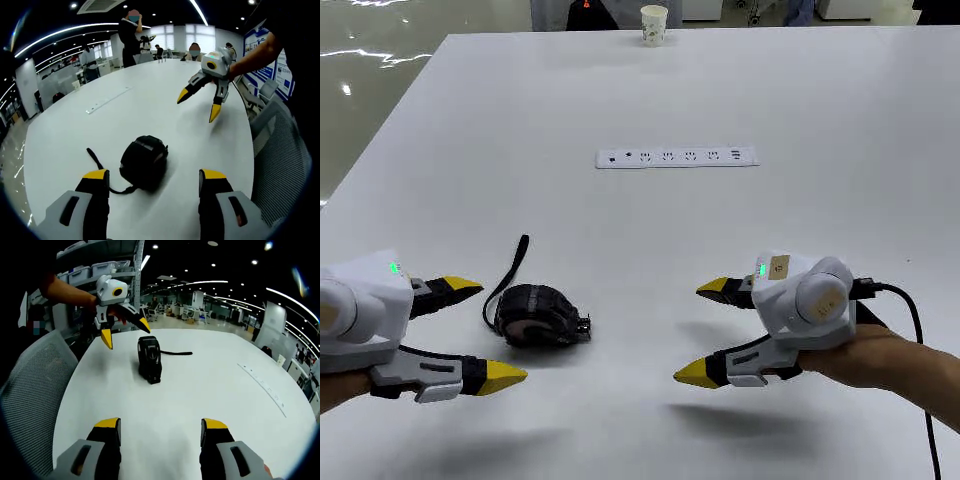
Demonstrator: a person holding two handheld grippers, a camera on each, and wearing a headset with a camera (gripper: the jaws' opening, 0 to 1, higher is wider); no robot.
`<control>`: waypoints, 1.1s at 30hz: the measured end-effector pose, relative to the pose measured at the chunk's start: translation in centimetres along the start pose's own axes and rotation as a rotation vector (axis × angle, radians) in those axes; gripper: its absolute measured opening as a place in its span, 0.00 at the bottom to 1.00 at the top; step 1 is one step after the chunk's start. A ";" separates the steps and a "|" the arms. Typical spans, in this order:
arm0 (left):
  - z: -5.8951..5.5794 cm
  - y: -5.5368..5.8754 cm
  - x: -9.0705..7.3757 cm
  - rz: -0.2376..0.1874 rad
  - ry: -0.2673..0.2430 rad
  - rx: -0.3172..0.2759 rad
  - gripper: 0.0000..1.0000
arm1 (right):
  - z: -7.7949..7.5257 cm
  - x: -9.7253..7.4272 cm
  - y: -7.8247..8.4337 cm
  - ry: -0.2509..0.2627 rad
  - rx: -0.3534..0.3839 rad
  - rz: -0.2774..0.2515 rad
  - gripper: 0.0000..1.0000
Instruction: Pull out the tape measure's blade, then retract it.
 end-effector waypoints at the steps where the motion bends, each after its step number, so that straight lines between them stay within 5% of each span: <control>1: 0.0 0.0 0.0 0.003 0.007 0.005 0.67 | -0.1 0.1 -0.1 -0.003 -0.001 0.002 0.63; 33: 1.7 0.1 2.2 0.131 0.127 0.203 0.44 | -1.0 5.6 -3.2 -0.113 -0.107 0.030 0.42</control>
Point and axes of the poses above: the centre of the closed fingertips' face, and the gripper's own axes: x roughly forward along the fingers, z roughly to its left, y roughly out of its underside, the point moved 2 cm from there along -x, roughly backward along the fingers, and after that the axes turned 4 degrees about -y, right-handed, at the moved point
